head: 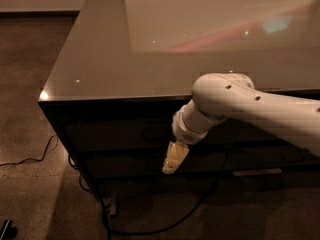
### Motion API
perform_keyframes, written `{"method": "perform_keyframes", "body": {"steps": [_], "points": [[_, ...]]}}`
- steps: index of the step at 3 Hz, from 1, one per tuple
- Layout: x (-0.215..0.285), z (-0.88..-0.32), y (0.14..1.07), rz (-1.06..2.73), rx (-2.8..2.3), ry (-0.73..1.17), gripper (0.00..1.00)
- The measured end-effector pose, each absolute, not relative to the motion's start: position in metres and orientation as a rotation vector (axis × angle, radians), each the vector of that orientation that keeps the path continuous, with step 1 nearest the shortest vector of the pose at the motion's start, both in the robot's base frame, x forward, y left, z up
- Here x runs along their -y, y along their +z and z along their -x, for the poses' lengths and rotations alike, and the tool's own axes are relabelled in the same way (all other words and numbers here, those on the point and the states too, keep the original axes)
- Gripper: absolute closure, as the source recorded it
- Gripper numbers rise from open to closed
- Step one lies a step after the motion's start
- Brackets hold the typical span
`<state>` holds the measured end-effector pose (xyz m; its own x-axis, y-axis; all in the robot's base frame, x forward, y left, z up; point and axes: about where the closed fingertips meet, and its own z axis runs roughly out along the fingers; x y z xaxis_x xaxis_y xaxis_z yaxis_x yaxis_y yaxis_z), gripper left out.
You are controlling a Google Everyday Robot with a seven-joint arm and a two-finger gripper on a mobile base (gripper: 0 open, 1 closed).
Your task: Open top drawer
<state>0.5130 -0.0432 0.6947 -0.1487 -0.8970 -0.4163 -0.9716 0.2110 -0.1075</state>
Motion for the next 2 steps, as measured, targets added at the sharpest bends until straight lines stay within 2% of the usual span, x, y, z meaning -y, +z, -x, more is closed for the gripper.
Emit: {"method": "perform_keyframes", "body": {"steps": [2], "points": [[0.046,-0.534,0.683,1.693,-2.139,0.258,0.00]]}}
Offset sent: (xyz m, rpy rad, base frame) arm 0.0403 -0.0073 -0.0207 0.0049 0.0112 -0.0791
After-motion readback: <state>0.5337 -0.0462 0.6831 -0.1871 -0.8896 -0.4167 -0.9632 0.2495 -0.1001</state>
